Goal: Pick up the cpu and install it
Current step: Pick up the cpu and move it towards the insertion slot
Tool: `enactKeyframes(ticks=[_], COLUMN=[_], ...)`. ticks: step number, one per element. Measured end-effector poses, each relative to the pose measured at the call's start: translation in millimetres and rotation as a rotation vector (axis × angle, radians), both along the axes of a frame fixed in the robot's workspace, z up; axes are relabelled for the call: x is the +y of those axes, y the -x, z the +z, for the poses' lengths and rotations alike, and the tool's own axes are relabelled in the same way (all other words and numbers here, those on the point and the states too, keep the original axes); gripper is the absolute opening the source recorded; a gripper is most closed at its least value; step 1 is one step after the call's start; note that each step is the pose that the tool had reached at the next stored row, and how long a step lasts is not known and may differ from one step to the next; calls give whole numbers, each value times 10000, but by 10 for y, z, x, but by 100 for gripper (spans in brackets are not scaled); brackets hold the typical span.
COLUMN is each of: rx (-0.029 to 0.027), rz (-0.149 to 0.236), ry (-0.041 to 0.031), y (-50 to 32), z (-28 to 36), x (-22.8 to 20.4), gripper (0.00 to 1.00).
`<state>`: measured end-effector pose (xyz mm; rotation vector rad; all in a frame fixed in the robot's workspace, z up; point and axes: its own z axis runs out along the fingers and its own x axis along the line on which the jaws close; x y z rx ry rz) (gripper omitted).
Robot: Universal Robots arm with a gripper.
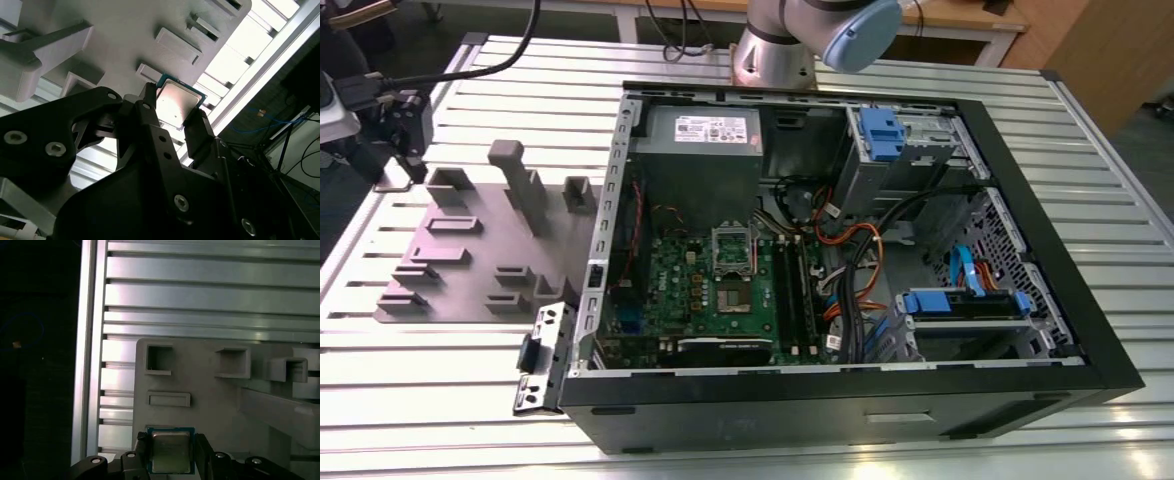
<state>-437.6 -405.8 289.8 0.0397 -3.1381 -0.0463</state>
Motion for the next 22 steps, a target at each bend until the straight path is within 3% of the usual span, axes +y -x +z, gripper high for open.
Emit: enactKeyframes(ticks=[22], rx=[0], rz=[0], ry=[0], y=[0], z=[246], x=[0], gripper=[47])
